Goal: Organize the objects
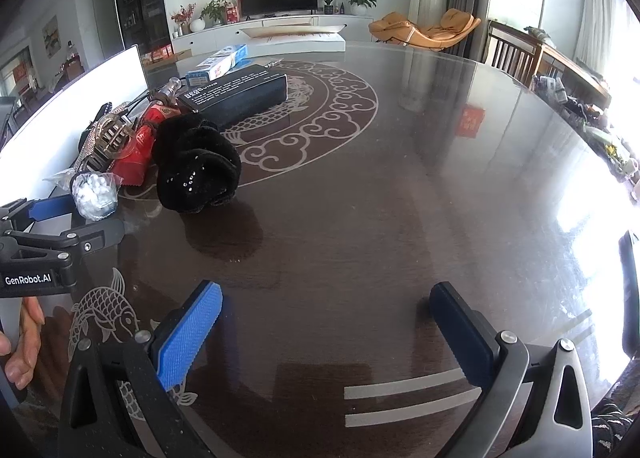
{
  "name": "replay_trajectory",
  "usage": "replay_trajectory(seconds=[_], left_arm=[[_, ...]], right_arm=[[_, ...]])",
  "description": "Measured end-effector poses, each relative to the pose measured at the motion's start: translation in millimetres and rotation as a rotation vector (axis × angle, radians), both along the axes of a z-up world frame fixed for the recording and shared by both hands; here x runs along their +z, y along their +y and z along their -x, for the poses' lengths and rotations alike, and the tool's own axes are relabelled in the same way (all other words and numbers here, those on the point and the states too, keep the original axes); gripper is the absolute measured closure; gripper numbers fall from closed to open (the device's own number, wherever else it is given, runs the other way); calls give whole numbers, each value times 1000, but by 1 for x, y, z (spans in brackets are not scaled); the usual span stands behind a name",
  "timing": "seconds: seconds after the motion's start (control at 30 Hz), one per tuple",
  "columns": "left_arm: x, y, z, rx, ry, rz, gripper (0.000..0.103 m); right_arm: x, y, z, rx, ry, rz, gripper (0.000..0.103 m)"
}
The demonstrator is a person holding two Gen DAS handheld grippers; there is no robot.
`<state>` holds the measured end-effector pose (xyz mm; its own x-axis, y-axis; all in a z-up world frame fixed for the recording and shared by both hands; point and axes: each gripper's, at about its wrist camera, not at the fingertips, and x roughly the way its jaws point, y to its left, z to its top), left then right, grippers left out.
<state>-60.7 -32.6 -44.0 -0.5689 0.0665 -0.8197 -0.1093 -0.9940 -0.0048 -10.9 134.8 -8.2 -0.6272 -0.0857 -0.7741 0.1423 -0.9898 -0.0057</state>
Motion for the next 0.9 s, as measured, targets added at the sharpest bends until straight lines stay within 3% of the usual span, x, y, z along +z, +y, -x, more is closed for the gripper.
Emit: replay_trajectory(seconds=[0.9], left_arm=[[0, 0, 0, 1, 0, 0, 0]], right_arm=[[0, 0, 2, 8, 1, -3, 0]])
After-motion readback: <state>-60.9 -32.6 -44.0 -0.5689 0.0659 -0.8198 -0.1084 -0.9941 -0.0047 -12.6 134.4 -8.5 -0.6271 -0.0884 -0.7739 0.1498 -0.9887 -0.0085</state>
